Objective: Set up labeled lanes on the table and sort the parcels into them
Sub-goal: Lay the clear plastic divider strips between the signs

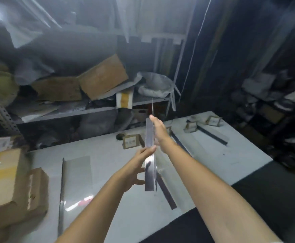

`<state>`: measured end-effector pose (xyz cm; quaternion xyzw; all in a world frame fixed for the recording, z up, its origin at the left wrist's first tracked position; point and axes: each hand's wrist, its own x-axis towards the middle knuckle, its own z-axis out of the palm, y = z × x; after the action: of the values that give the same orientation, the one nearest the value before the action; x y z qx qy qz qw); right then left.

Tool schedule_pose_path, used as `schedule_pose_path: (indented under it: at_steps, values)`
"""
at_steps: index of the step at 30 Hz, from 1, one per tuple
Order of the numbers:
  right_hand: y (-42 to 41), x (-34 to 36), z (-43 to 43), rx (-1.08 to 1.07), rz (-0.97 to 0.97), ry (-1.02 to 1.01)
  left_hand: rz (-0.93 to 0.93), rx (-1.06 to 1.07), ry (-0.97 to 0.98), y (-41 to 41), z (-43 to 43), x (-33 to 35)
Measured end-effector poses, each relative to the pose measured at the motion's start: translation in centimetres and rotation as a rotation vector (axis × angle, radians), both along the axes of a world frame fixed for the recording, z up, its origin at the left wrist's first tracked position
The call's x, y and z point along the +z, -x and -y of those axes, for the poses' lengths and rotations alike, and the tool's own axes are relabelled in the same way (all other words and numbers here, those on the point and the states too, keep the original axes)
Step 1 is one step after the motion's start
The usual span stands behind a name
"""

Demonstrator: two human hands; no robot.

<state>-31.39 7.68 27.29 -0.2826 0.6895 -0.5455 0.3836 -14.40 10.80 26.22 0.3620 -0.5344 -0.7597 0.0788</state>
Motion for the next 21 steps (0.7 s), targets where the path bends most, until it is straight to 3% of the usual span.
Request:
schedule_pose_path:
  at_steps: [11,21]
  values:
    - [22.6,-1.2,-12.7,-0.111,0.023,-0.051,0.042,-0.163,0.012,23.7,-10.1,-0.3]
    - [38.2,-2.2,-16.3,-0.109,0.056,-0.008,0.063,-0.173,0.030,40.0,-13.9,0.1]
